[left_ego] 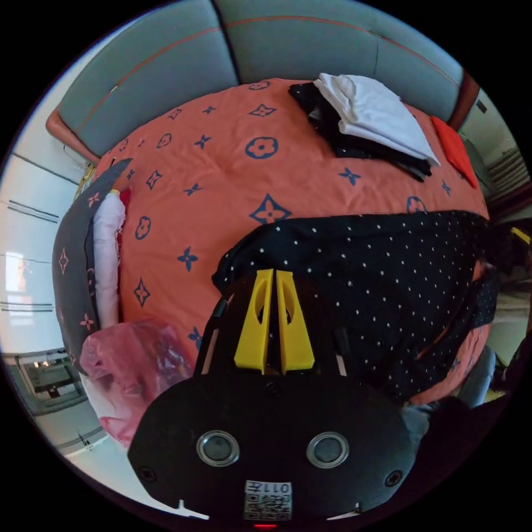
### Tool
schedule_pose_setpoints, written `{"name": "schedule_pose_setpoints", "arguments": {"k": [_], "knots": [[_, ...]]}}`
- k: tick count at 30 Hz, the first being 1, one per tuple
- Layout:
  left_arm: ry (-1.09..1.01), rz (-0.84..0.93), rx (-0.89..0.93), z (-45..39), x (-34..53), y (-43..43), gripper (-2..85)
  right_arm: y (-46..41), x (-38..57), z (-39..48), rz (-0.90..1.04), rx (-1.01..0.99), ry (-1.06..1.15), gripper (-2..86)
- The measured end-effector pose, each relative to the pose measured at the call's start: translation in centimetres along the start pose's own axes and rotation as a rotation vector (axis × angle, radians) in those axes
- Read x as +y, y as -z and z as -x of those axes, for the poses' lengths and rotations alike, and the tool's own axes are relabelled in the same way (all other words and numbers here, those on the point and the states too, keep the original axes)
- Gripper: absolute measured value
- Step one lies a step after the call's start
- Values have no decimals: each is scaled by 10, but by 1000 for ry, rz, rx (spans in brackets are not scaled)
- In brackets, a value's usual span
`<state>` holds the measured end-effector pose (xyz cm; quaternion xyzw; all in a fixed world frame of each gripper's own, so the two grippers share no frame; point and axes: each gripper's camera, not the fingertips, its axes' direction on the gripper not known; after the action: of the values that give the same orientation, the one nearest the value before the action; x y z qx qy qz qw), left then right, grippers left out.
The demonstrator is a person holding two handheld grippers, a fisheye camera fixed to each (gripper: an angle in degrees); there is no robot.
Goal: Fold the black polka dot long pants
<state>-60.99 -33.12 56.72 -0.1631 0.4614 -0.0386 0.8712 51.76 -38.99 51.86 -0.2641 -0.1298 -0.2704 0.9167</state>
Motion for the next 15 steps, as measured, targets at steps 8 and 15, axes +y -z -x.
{"name": "schedule_pose_setpoints", "arguments": {"k": [8, 15], "knots": [[0, 122, -167, 1, -34, -59, 1, -93, -66, -50, 202, -10, -138, 22], [-33, 187, -212, 2, -45, -87, 2, -109, -21, -84, -18, 0, -384, 105]]}}
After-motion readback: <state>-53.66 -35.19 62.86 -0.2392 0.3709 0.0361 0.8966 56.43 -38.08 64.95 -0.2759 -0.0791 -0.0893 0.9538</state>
